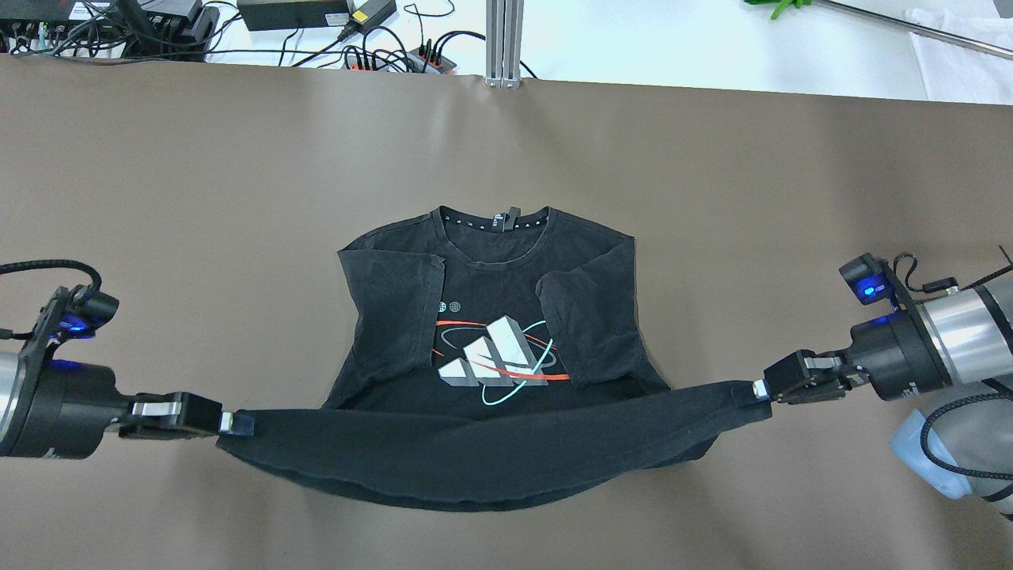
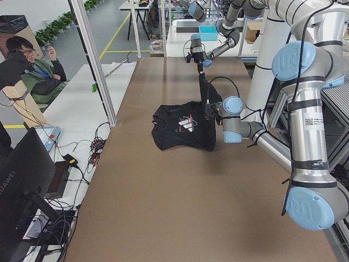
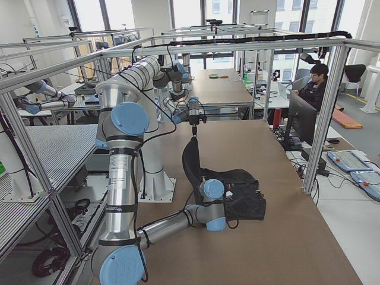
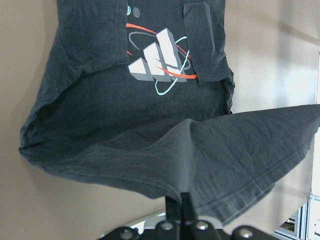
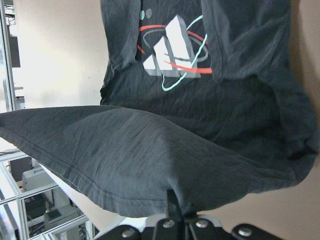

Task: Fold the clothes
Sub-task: 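Lift the hem corners with both grippers and carry them away from the robot, then lay the hem over the collar edge with both grippers, then open both grippers and raise them off the folded shirt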

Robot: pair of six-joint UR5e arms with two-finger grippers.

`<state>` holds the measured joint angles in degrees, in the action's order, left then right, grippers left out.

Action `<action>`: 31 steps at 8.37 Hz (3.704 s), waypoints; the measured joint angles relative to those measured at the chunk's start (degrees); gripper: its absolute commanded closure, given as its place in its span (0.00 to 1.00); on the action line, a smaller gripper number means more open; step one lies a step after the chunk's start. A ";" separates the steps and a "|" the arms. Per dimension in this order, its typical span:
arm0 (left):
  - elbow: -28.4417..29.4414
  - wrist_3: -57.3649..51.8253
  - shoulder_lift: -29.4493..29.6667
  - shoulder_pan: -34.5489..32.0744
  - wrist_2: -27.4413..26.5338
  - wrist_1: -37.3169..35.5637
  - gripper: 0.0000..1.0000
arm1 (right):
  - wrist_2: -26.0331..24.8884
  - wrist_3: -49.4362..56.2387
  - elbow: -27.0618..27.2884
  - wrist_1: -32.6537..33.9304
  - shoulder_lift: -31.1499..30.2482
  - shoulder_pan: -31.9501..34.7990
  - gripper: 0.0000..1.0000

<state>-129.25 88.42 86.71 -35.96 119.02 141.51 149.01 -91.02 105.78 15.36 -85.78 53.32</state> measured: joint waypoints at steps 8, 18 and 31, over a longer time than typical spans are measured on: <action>15.44 -2.34 17.16 -10.84 -5.65 -12.85 1.00 | -26.56 19.92 -1.37 23.09 7.49 1.45 1.00; 34.14 -5.20 26.61 -13.74 -10.05 -12.54 1.00 | -37.04 23.76 -19.37 23.93 18.49 -0.05 1.00; 36.29 -6.04 32.42 -14.16 -12.06 -12.59 0.00 | -40.50 23.73 -19.55 24.63 21.88 -1.89 0.06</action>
<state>-92.96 82.38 119.13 -50.12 106.96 128.93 108.51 -67.29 86.23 39.99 -63.90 51.43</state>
